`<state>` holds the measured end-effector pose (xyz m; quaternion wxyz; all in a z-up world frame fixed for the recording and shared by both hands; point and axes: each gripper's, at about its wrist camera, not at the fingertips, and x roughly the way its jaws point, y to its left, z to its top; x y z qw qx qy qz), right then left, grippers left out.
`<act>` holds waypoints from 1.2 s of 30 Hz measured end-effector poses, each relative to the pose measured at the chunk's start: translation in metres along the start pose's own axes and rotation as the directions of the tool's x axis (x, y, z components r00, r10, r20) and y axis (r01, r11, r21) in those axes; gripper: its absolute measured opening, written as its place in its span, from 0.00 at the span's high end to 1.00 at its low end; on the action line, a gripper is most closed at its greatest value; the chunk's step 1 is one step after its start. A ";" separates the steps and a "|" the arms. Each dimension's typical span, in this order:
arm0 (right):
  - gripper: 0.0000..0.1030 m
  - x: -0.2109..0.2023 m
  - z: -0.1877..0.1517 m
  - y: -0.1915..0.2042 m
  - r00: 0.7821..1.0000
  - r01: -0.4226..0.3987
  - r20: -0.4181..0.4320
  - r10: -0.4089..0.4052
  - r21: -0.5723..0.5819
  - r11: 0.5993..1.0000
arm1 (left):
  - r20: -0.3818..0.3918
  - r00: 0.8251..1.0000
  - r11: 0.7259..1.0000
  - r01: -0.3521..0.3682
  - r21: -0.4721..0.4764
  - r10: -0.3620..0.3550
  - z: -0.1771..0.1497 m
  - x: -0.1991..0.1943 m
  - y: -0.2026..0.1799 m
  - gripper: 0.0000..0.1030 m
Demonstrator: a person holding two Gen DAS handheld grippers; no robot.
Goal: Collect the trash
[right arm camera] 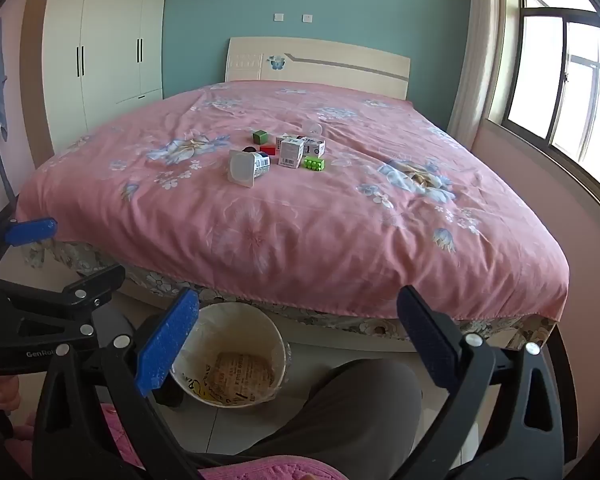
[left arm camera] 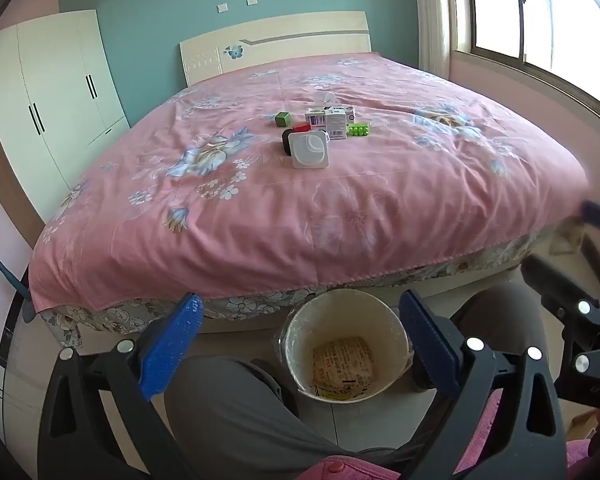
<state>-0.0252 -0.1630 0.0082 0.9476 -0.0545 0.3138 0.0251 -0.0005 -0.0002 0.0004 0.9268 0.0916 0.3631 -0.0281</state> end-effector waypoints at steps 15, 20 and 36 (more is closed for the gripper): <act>0.06 0.004 0.001 -0.002 1.000 -0.016 -0.013 0.017 0.006 1.000 | 0.015 1.000 1.000 0.005 -0.025 -0.005 0.006 -0.007 0.005 0.03; 0.06 0.003 0.002 -0.003 1.000 -0.018 -0.014 0.018 0.007 1.000 | 0.017 1.000 1.000 0.004 -0.024 -0.004 0.008 -0.008 0.006 0.03; 0.06 0.002 0.000 -0.003 1.000 -0.019 -0.017 0.019 0.010 1.000 | 0.019 1.000 1.000 0.005 -0.026 -0.005 0.006 -0.009 0.006 0.03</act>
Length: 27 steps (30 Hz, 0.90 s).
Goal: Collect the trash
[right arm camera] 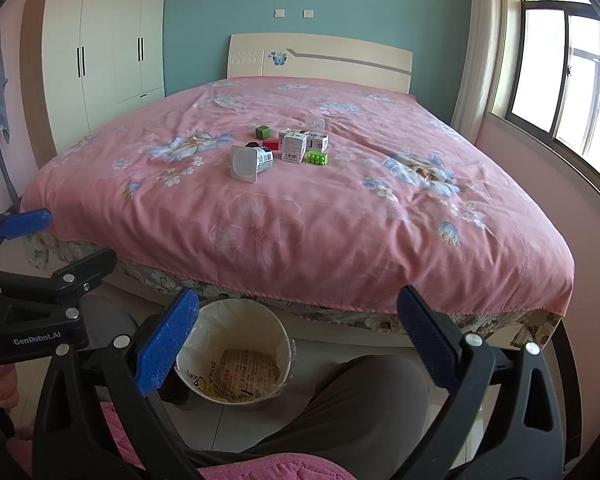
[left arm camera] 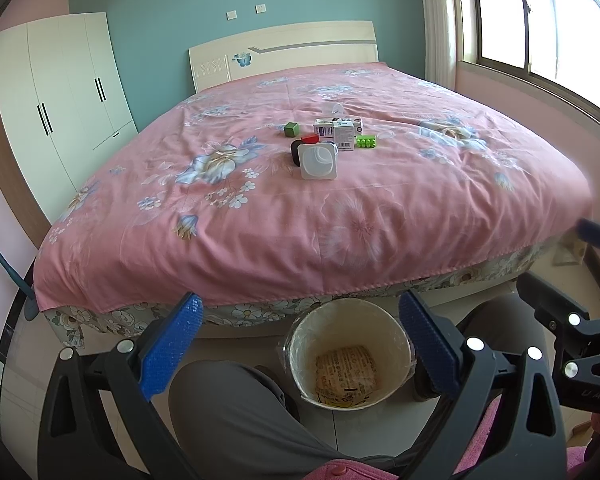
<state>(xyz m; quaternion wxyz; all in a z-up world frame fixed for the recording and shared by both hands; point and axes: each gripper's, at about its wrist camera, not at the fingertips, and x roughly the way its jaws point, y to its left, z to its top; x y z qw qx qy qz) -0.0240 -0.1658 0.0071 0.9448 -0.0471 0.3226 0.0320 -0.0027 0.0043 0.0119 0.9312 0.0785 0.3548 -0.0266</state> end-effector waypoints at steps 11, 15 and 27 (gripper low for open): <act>0.06 0.004 -0.007 0.004 1.000 0.001 -0.005 -0.001 0.000 1.000 | 0.000 1.000 1.000 -0.006 -0.002 0.006 0.002 -0.001 0.000 0.03; 0.06 0.004 -0.007 0.004 1.000 0.001 -0.006 -0.001 0.000 1.000 | -0.002 1.000 1.000 -0.008 0.001 0.008 0.002 -0.001 -0.001 0.03; 0.06 0.005 -0.008 0.004 1.000 -0.003 -0.009 0.003 0.001 1.000 | 0.019 1.000 1.000 0.002 0.018 -0.002 0.002 -0.003 -0.005 0.03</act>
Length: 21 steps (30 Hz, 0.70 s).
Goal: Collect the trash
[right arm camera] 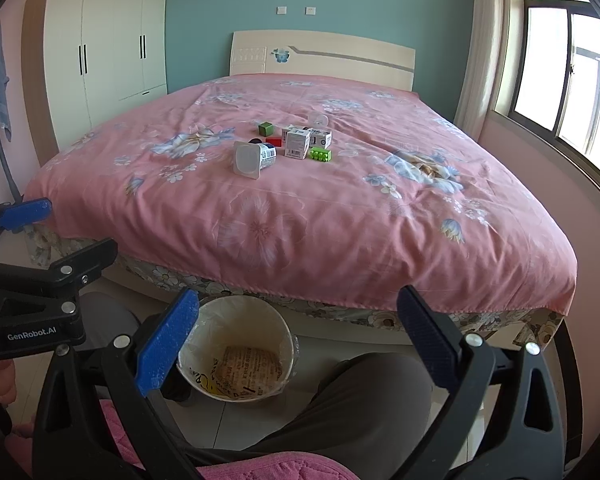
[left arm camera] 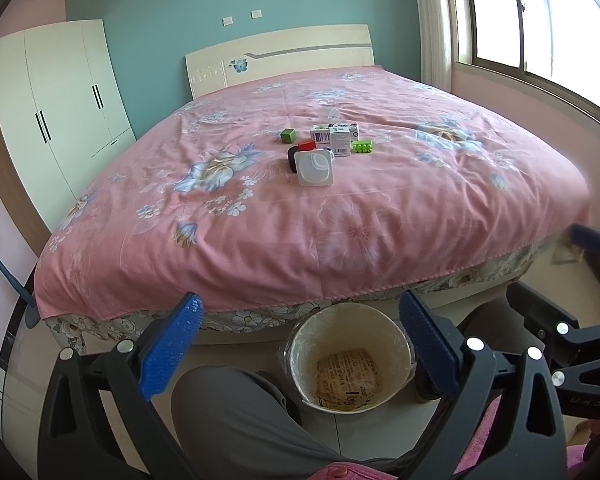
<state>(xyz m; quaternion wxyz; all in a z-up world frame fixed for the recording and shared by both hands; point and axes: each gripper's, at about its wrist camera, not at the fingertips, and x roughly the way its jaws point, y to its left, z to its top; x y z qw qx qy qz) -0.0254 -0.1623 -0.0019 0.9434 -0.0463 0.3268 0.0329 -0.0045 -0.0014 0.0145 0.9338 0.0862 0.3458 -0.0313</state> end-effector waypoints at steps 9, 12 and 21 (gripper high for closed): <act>0.06 0.000 -0.001 0.002 1.000 -0.003 0.006 0.003 -0.005 1.000 | 0.013 0.999 0.999 0.033 -0.012 -0.033 0.000 -0.001 0.002 0.03; 0.06 -0.002 0.001 0.005 1.000 -0.008 0.018 0.008 -0.013 1.000 | 0.036 0.998 0.999 0.045 -0.005 -0.045 0.002 -0.005 0.000 0.03; 0.06 -0.013 0.008 0.007 0.998 -0.010 0.056 0.012 -0.047 0.999 | 0.062 0.998 1.000 0.022 -0.005 -0.022 0.008 -0.008 -0.002 0.03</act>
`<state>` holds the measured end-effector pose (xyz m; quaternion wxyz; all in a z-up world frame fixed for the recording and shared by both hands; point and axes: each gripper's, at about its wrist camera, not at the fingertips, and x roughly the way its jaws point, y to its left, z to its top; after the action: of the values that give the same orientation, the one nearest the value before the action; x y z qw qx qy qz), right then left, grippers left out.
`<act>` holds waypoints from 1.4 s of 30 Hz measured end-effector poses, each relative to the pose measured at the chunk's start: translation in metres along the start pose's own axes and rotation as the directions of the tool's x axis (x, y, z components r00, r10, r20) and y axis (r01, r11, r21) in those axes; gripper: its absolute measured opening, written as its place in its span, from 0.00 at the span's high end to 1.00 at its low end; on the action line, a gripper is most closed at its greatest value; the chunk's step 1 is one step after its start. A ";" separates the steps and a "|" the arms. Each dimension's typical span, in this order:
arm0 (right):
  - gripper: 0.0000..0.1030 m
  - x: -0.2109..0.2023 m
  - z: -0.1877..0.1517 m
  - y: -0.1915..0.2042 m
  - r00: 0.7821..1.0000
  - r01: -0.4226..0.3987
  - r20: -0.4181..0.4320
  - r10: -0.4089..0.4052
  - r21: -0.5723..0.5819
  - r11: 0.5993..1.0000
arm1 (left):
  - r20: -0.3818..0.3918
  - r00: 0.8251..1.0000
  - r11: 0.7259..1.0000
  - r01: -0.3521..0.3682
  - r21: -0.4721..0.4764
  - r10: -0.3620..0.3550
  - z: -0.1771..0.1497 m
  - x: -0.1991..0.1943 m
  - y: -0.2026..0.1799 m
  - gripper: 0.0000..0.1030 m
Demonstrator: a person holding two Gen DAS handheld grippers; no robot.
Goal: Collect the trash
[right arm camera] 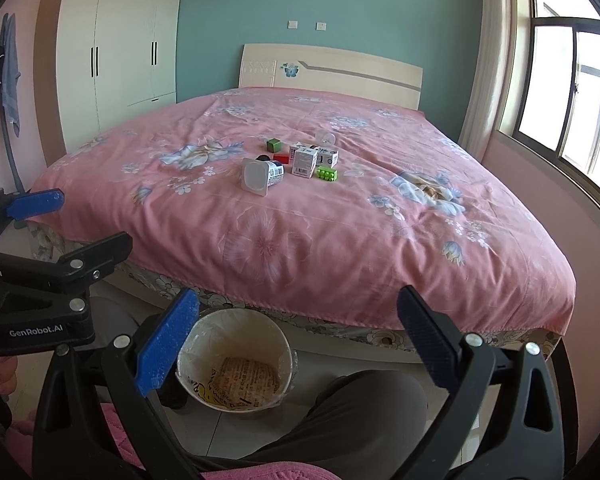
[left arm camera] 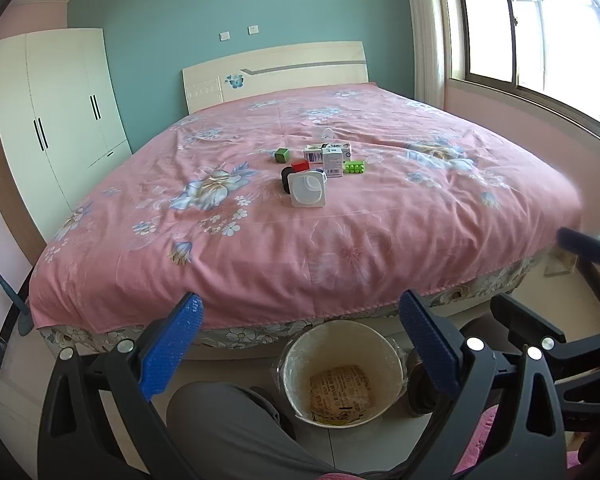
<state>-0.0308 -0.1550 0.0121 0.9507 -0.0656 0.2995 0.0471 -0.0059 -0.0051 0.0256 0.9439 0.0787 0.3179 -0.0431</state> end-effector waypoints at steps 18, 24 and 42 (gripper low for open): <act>0.06 -0.007 0.009 -0.002 1.000 0.001 0.011 -0.001 -0.009 1.000 | 0.001 1.000 1.000 -0.017 0.006 0.017 0.002 -0.003 0.000 0.03; 0.06 -0.007 0.010 -0.004 1.000 0.002 0.011 -0.002 -0.006 1.000 | -0.001 1.000 1.000 -0.011 0.010 0.011 0.003 -0.003 0.000 0.03; 0.06 -0.008 0.013 -0.009 1.000 0.008 0.017 -0.009 0.009 1.000 | -0.005 1.000 0.999 -0.023 -0.023 0.023 0.004 -0.002 0.008 0.03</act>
<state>-0.0284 -0.1627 0.0284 0.9537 -0.0623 0.2913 0.0423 -0.0036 0.0024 0.0307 0.9444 0.0718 0.3195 -0.0283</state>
